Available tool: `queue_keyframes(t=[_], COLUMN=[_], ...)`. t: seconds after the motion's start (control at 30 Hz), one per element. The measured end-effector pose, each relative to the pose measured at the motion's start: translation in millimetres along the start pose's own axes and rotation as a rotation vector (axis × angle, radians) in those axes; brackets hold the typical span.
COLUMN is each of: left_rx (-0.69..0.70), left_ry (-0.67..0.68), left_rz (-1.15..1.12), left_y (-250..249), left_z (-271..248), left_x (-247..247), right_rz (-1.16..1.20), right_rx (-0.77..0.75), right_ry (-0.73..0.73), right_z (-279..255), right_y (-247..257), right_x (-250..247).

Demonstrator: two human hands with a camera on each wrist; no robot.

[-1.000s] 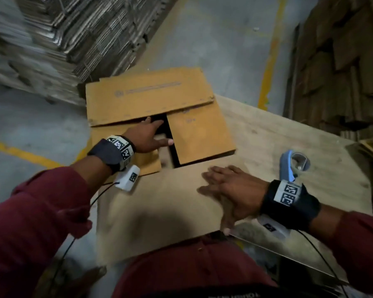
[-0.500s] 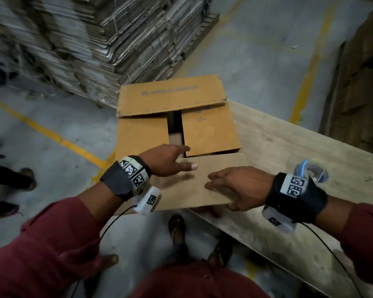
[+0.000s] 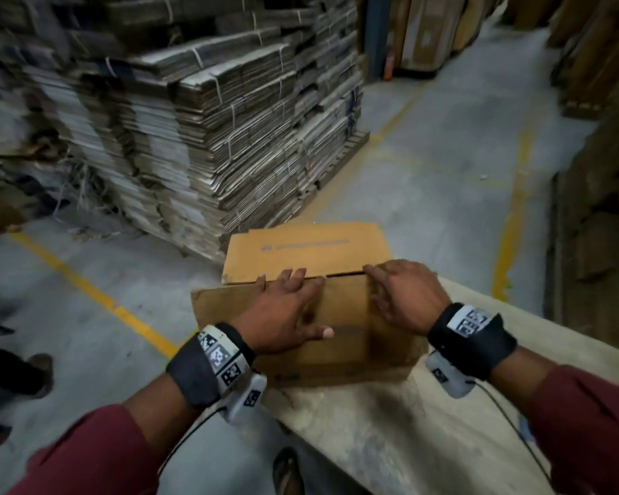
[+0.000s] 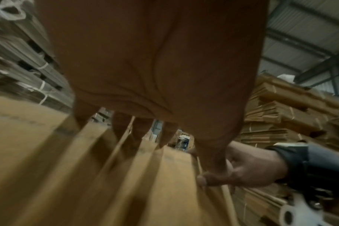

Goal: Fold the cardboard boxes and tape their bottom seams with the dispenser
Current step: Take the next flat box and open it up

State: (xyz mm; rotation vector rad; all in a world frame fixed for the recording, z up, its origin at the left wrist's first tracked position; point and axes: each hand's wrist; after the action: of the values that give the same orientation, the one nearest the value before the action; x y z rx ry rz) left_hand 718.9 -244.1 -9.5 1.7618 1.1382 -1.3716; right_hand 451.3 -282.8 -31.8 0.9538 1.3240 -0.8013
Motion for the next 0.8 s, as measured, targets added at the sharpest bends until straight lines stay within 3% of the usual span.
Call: queue_keyframes(t=[0.1, 0.43, 0.6, 0.7, 0.8], left_rx=[0.003, 0.042, -0.036, -0.052, 0.031], left_ry=[0.003, 0.133, 0.208, 0.264, 0.293], left_rz=[-0.007, -0.007, -0.072, -0.155, -0.154], left_y=[29, 99, 122, 132, 126], left_z=[40, 127, 150, 160, 166], left_x=[21, 91, 118, 131, 132], right_rz=[-0.045, 0.042, 0.321, 0.568, 0.577], right_rx=[0.061, 0.240, 0.587, 0.654, 0.695], right_ry=[-0.001, 0.328, 0.263, 0.236, 0.240], right_z=[24, 68, 71, 73, 72], right_y=[-4, -23, -46, -61, -68], right_x=[28, 103, 112, 111, 110])
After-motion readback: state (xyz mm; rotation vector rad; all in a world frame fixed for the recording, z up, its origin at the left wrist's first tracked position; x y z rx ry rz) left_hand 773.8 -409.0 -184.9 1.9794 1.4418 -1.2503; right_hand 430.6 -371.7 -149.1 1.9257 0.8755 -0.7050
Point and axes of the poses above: each hand's wrist, its own z-axis towards the middle knuckle, its own x-axis out of the palm, y = z × x, and after that the axes turned 7 degrees about z, right-handed
